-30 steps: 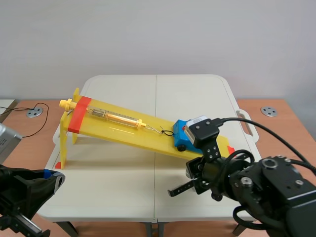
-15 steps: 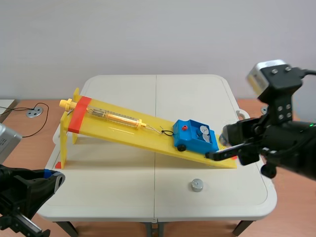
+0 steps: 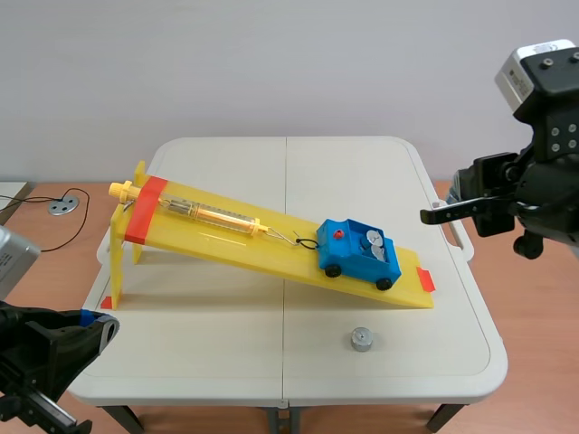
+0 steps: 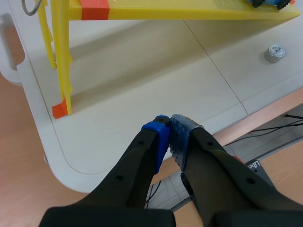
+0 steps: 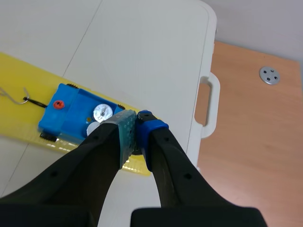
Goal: Place the four metal weights on the blue cart on the ramp.
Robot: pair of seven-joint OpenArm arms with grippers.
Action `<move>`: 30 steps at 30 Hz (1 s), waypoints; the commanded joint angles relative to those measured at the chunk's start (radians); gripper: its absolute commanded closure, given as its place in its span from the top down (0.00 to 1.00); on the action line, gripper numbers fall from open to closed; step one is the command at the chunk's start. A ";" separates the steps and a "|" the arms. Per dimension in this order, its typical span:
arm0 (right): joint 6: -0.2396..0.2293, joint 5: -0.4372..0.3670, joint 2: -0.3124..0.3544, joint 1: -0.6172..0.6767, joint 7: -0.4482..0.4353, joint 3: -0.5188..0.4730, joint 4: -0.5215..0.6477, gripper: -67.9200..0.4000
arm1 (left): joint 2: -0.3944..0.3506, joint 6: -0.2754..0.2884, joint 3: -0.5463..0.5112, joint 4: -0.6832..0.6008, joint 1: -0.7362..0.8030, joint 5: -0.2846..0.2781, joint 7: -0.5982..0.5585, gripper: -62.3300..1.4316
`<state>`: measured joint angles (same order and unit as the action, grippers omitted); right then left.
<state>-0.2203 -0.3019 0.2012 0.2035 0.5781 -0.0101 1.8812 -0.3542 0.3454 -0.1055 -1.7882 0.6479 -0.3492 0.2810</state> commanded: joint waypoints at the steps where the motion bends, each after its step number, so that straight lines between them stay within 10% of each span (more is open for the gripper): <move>1: 0.041 -0.010 -0.005 -0.118 -0.132 0.032 -0.013 0.02 | 0.010 0.028 -0.011 -0.049 -0.019 -0.074 -0.097 0.07; 30: 0.172 0.266 -0.171 -0.401 -0.184 0.241 -0.372 0.02 | 0.010 0.028 -0.011 -0.049 -0.019 -0.074 -0.097 0.07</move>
<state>-0.1078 -0.0364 0.0395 -0.0700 0.5583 0.2489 1.4422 -0.3542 0.3454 -0.1055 -1.7882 0.6479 -0.3492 0.2810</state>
